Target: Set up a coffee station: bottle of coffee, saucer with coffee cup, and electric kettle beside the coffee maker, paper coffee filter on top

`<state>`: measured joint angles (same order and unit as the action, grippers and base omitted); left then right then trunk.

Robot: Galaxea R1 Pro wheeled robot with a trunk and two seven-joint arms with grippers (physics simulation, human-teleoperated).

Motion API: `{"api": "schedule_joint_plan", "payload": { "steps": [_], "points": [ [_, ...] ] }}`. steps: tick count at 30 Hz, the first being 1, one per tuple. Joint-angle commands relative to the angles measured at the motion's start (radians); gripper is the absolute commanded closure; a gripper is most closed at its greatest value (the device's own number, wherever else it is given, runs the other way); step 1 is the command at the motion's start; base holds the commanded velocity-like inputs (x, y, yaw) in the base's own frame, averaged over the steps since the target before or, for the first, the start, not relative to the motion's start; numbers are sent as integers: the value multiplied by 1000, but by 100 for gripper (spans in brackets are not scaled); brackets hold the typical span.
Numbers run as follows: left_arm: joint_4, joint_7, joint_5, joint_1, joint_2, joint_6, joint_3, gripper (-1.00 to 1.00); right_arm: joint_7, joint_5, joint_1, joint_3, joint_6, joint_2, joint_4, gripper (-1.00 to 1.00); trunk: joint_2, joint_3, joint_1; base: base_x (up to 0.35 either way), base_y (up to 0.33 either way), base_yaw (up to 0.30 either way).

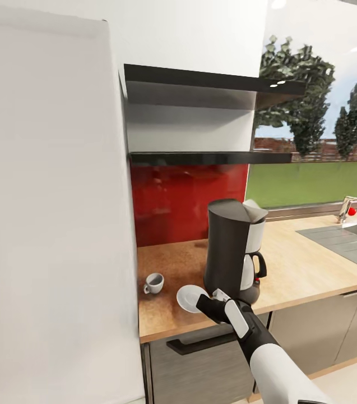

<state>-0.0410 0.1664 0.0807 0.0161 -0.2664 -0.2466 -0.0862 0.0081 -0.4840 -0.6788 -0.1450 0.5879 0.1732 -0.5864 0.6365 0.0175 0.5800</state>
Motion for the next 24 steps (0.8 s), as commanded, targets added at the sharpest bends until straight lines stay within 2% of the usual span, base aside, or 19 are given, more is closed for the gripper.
{"api": "schedule_joint_plan", "payload": {
  "steps": [1,15,24],
  "points": [
    [-2,-2,5,-1,0,-6,-7,-100,1,-1,-1,-7,6,1,-1,-100,2,2,0,0,0,0],
    [-1,-1,5,-1,0,-6,-6,-100,1,-2,-1,-7,6,1,-1,-100,2,2,0,-4,-1,0],
    [-1,1,5,-1,1,-3,-6,-100,1,-2,-1,-7,6,1,-1,-100,2,2,0,-224,-132,0]
  ]
}}
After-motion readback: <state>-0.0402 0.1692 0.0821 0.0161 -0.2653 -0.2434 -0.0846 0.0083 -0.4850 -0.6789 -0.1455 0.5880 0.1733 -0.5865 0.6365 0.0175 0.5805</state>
